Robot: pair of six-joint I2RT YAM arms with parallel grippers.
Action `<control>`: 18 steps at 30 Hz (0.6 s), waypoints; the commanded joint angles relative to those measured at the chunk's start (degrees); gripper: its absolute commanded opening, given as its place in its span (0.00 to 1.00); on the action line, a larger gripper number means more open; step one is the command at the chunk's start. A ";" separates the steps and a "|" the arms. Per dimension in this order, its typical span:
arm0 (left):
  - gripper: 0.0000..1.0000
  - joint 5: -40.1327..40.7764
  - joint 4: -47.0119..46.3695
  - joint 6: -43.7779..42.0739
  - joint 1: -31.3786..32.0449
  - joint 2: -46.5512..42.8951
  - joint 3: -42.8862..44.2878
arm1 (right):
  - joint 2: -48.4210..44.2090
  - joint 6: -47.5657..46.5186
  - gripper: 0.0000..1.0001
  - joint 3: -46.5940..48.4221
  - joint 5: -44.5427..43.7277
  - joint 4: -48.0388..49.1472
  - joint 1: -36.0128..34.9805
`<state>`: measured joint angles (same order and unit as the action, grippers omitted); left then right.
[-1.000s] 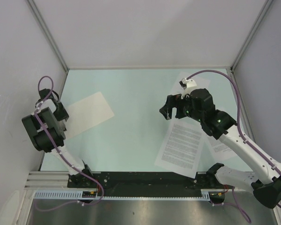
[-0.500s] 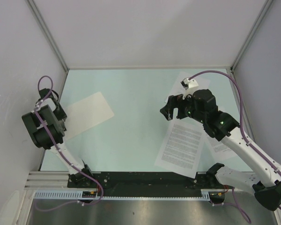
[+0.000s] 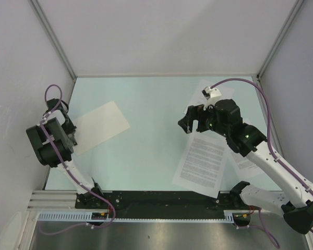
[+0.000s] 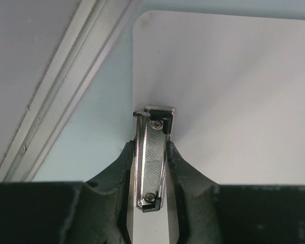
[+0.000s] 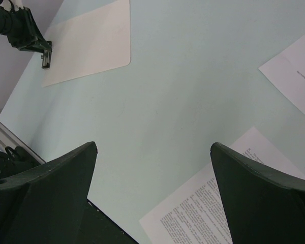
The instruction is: Put the files into the folder
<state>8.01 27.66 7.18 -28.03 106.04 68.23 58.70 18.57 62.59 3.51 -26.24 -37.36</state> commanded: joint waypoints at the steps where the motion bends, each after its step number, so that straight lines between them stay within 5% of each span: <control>1: 0.10 -3.09 3.98 2.75 6.31 -1.17 -3.89 | 0.71 0.77 1.00 0.34 -1.40 1.10 -0.43; 10: 0.00 -7.56 6.53 6.96 19.50 -4.96 -5.91 | 11.34 2.27 1.00 0.17 -5.09 5.93 -0.95; 18: 0.00 -13.72 2.58 18.56 27.58 -11.63 -13.19 | 29.09 5.95 0.95 0.34 -4.39 24.64 -3.94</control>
<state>1.69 29.76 16.93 -3.92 98.06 59.20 81.67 21.89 62.57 -0.08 -14.44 -38.65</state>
